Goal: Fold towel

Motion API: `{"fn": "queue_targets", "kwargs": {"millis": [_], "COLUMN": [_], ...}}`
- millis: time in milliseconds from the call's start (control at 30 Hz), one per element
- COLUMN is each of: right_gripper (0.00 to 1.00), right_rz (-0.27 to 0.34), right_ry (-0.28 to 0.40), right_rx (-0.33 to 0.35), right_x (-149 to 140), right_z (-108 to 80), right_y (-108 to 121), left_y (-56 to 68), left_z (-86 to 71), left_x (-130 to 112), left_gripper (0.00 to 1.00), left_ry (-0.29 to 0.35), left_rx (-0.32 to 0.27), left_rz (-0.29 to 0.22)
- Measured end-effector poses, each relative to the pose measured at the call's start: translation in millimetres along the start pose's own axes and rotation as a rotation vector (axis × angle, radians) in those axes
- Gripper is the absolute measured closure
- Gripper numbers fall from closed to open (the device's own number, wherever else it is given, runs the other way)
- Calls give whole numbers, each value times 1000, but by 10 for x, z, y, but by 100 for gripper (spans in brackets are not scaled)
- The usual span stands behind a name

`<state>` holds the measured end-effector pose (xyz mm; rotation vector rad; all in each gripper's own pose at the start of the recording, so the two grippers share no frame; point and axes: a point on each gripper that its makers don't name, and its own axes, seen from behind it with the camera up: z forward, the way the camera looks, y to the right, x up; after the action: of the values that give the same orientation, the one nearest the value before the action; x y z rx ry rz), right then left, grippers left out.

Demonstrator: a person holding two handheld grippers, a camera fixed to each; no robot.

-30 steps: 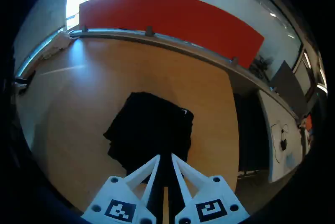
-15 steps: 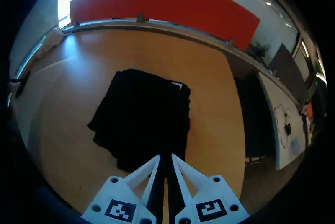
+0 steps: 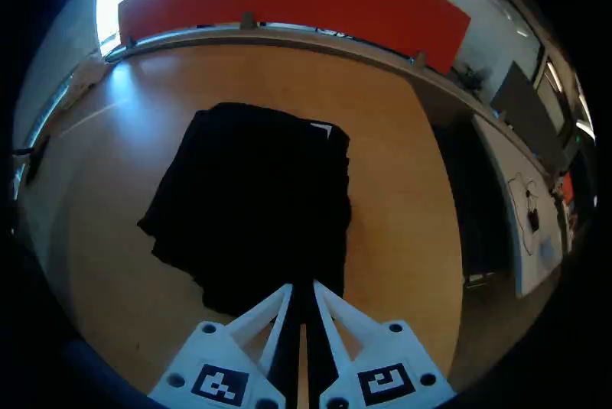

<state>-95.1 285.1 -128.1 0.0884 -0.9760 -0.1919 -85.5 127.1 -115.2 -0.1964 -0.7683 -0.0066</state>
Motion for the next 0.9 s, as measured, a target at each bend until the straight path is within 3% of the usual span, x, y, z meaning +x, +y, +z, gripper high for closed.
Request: {"fn": "queue_targets", "kwargs": {"millis": [500, 900], "right_gripper": [97, 96], "right_rz": [45, 46], "right_ry": [-25, -5], "right_rx": [3, 3], "right_x": [-128, -86], "right_z": [129, 62], "right_y": [43, 20], "left_y": [51, 70], "left_z": [12, 42], "left_x": [-1, -1], "left_gripper": [7, 7], "left_ry": [-4, -7], "left_rx": [6, 4], "left_rz": [3, 4]}}
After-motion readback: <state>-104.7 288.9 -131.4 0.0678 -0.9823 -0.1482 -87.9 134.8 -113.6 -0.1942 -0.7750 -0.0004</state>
